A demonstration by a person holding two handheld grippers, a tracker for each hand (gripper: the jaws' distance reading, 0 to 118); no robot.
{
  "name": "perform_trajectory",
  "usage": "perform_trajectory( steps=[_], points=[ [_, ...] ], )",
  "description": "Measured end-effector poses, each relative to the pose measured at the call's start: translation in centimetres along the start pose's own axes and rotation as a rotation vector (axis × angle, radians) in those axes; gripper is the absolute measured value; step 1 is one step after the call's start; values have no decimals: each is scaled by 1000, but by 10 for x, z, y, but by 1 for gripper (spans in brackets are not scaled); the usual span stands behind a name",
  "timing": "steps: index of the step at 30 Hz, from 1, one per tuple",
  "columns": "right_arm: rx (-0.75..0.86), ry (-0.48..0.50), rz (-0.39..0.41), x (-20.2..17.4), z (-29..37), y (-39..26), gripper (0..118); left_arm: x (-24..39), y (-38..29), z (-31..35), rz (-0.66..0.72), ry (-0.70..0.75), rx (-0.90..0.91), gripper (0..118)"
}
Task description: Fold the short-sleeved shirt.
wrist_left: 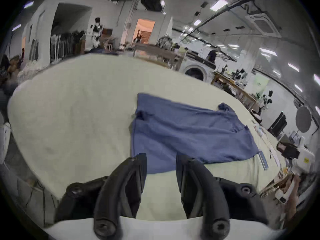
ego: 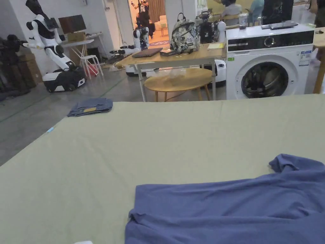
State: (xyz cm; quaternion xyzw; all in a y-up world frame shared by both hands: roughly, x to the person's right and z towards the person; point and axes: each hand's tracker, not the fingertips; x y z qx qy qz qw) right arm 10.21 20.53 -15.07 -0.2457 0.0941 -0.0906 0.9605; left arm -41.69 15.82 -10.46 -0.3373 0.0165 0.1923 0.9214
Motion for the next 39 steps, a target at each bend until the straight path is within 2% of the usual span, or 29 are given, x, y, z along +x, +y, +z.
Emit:
perform_trajectory(
  steps=[1, 5, 6, 8, 9, 11, 12, 13, 14, 15, 18, 19, 21, 23, 24, 25, 26, 27, 29, 31, 33, 35, 37, 39],
  points=[
    [-4, -1, -15, 3, 1, 1, 0, -4, -5, -9, 7, -2, 24, 32],
    [-15, -45, -32, 14, 8, -1, 0, -11, -10, -58, 7, 68, -66, 31],
    [-23, -58, -33, 17, 9, -1, 0, -16, -14, -70, 14, 86, -94, 26],
    [-38, -88, -32, 24, 12, -2, 0, -17, -18, -82, 34, 55, -103, 7],
    [-42, -106, -33, 27, 14, -2, 0, -14, -18, -83, 14, 61, -95, 1],
    [-49, -134, -40, 34, 13, -2, 0, 1, -11, -86, -117, 112, -132, 0],
    [-51, -141, -45, 37, 9, -1, 16, 3, -13, -91, -142, 111, -141, 0],
    [-54, -154, -53, 39, 4, 0, 42, 7, -14, -94, -155, 130, -153, 0],
    [-62, -176, -57, 41, -3, 2, 60, 16, -14, -90, -173, 146, -156, 0],
    [-73, -192, -56, 44, -14, 4, 63, 20, -14, -89, -195, 162, -151, 0],
    [-116, -211, -93, 66, -64, -2, 63, 21, -14, -89, -207, 164, -159, 0],
    [-136, -238, -126, 72, -82, -4, 63, 20, -13, -89, -200, 161, -157, 0],
    [-191, -226, -206, 89, -117, -12, 55, 17, -13, -87, -179, 148, -156, 0],
    [-247, -214, -281, 100, -147, -20, 43, 14, -13, -88, -153, 138, -157, 0],
    [-263, -187, -309, 103, -155, -24, 26, 14, -13, -87, -148, 135, -156, 0],
    [-279, -146, -347, 105, -158, -29, 17, 14, -14, -87, -149, 134, -154, 0],
    [-274, -228, -338, 103, -159, -32, 12, 17, -13, -85, -151, 134, -152, 0],
    [-242, -211, -326, 103, -153, -31, 8, 18, -15, -85, -153, 136, -152, 0],
    [-245, -186, -366, 106, -144, -26, 7, 18, -17, -84, -162, 136, -135, 0],
    [-238, -185, -370, 107, -140, -22, 6, 13, -14, -81, -159, 119, -131, 0],
    [-213, -249, -289, 96, -131, -14, 6, 9, -10, -63, -164, 66, -36, 0],
    [-182, -268, -231, 88, -118, -4, 6, 9, 4, -47, -192, 122, 3, 0],
    [-138, -230, -301, 86, -101, 1, 6, 4, 19, -36, -184, 100, 20, 0],
    [-151, -242, -306, 89, -89, 2, 6, -3, 32, -23, -163, 76, 33, 0]
  ],
)
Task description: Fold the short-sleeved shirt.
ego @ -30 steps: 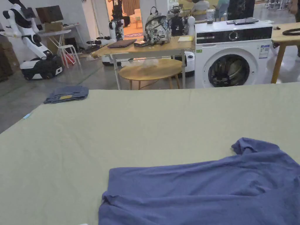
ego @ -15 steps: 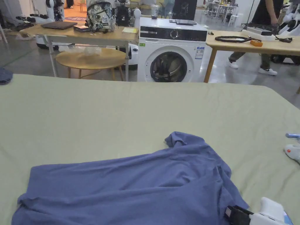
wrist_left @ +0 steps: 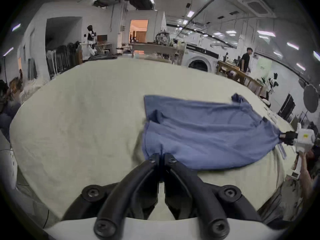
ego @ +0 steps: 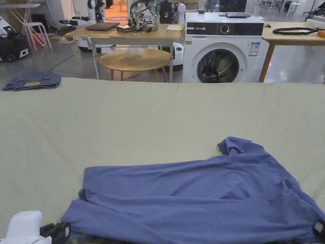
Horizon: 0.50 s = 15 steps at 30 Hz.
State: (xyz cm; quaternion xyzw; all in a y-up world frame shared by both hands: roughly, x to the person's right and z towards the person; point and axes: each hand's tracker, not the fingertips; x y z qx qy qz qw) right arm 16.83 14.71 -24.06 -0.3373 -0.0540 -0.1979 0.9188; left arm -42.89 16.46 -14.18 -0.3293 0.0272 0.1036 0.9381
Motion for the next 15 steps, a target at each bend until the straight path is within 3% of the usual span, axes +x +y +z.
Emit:
perform_trajectory(
  steps=[3, 7, 15],
  points=[
    [14, -35, 27, 6, 27, -13, 6, -5, 0, 16, -44, 2, 1, 0],
    [-15, -39, -8, 24, 53, -42, 6, -26, -20, 32, -47, -32, -53, 0],
    [12, -57, 0, 34, 87, -97, 6, -23, -70, 56, -74, 48, -83, 0]
  ],
)
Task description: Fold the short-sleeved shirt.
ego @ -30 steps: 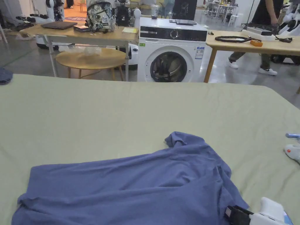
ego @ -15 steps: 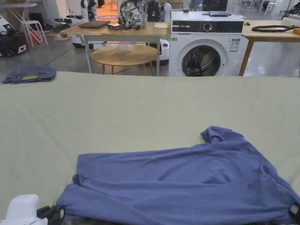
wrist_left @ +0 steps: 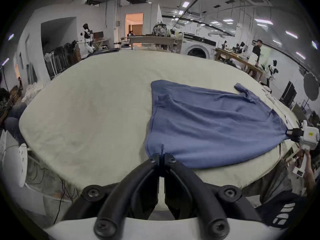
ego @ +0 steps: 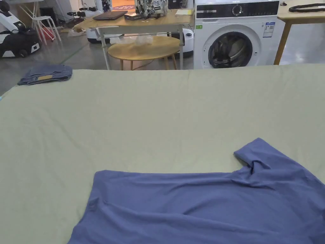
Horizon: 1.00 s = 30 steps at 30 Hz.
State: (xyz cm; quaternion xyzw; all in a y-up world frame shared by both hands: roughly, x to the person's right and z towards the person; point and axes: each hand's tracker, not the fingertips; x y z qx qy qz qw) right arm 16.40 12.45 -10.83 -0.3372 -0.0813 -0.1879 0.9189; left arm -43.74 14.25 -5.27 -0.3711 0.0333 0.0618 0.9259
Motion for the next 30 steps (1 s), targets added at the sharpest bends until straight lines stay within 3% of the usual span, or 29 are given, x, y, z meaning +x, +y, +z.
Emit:
perform_trajectory(
  steps=[1, 2, 3, 4, 5, 7, 8, 11, 17, 18, 19, 20, 21, 26, 30],
  points=[
    [2, 4, 4, -1, 1, -3, 9, 0, 0, -2, 5, 1, -15, 0],
    [1, 7, 27, 0, -3, -4, 21, 0, -3, -5, 9, 0, -21, 3],
    [-8, -2, 61, 1, -9, -4, 44, 2, -7, -6, 11, -2, -14, 27],
    [-14, -36, 107, -1, -12, -5, 54, 4, -10, -8, 14, -12, -19, 43],
    [3, -74, 142, -1, -11, -7, 53, 3, -13, -9, 15, -21, -19, 45],
    [20, -78, 160, 2, -5, -7, 53, 1, -14, -4, 73, -94, 17, 65],
    [23, -66, 152, 3, 1, -5, 53, 3, -12, 1, 112, -108, 33, 64],
    [94, -39, 138, -5, 21, 6, 53, 15, 3, 17, 62, -78, 121, 64],
    [214, 82, 264, -55, 44, 42, 53, 40, 50, 47, 74, -191, 317, 63],
    [219, 96, 290, -64, 45, 46, 45, 44, 55, 51, 70, -191, 347, 55],
    [229, 115, 317, -73, 48, 51, 30, 49, 61, 55, 71, -191, 380, 34],
    [241, 146, 342, -82, 49, 53, 13, 53, 66, 57, 70, -193, 402, 7],
    [253, 180, 358, -87, 51, 53, 0, 54, 68, 59, 69, -211, 423, 0],
    [255, 215, 417, -105, 43, 51, 0, 65, 72, 58, 11, -224, 405, 0],
    [231, 237, 412, -109, 37, 50, 0, 60, 77, 52, 22, -191, 366, 0]
  ],
)
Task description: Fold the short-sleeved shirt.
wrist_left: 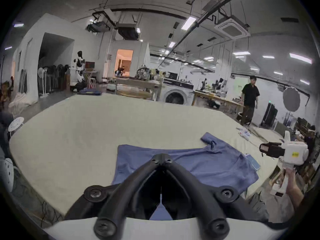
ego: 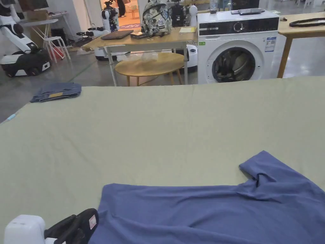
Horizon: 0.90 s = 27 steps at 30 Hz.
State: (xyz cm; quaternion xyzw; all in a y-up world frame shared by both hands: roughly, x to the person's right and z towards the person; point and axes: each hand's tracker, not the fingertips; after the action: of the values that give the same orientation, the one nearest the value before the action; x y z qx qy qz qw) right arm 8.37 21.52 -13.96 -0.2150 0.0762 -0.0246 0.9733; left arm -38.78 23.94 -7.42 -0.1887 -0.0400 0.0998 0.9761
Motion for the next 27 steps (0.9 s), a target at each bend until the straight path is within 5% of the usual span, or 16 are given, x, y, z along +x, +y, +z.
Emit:
perform_trajectory(
  steps=[9, 11, 12, 15, 19, 22, 24, 27],
  points=[
    [-63, 1, -75, 27, -8, -20, 0, -47, 45, -98, 28, 33, -232, 0],
    [-91, -5, -107, 39, -11, -26, 0, -61, 51, -146, 92, 17, -322, 18],
    [-103, -6, -121, 44, -11, -29, 0, -68, 50, -166, 100, 30, -352, 44],
    [-129, -22, -148, 59, -10, -36, 0, -98, 44, -228, 120, 60, -474, 55],
    [-157, -80, -158, 76, -4, -43, 0, -114, 26, -275, 202, 96, -539, 49],
    [-178, -105, -189, 86, -4, -45, 0, -120, 2, -305, 157, 103, -649, 28],
    [-187, -114, -205, 91, -6, -45, 0, -109, 4, -301, 49, 139, -604, 0],
    [-187, -107, -215, 93, -15, -35, 0, -95, 11, -302, 10, 84, -651, 0]
  ],
)
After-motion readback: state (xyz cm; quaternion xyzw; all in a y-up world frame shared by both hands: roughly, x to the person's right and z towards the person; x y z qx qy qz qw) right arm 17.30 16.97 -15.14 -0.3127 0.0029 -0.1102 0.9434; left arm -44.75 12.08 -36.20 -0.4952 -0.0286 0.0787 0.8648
